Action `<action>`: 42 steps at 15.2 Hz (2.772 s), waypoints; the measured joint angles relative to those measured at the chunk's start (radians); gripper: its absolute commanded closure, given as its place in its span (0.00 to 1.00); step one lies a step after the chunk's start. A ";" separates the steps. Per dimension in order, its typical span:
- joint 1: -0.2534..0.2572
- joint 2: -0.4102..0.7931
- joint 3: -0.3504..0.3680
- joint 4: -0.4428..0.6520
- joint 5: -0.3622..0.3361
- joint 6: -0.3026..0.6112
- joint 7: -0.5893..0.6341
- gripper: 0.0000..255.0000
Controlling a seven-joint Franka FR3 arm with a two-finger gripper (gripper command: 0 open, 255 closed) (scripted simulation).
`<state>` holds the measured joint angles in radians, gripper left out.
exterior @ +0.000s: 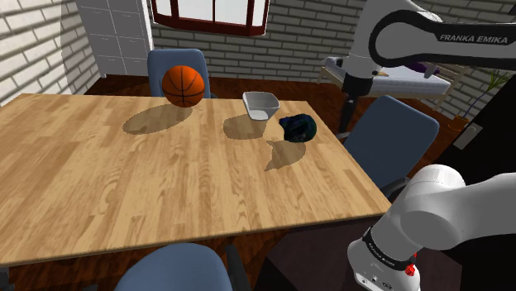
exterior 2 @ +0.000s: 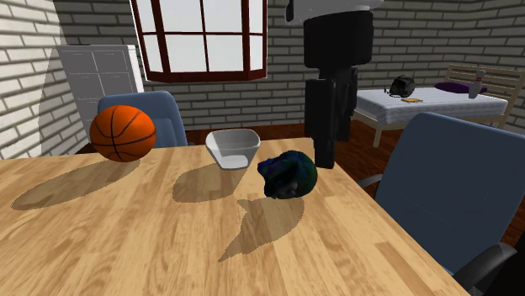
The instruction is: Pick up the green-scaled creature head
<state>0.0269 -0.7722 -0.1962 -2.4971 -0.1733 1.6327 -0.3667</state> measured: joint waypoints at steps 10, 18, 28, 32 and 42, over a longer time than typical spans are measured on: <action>0.054 0.238 -0.251 0.055 -0.153 0.273 -0.455 0.00; 0.155 0.549 -0.431 0.210 -0.085 0.497 -0.841 0.00; 0.165 0.947 -0.477 0.461 0.225 0.642 -1.351 0.00; 0.148 0.993 -0.466 0.455 0.265 0.687 -1.389 0.00; 0.141 1.020 -0.456 0.436 0.289 0.729 -1.402 1.00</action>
<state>0.1682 0.2482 -0.6525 -2.0607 0.1159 2.3618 -1.7684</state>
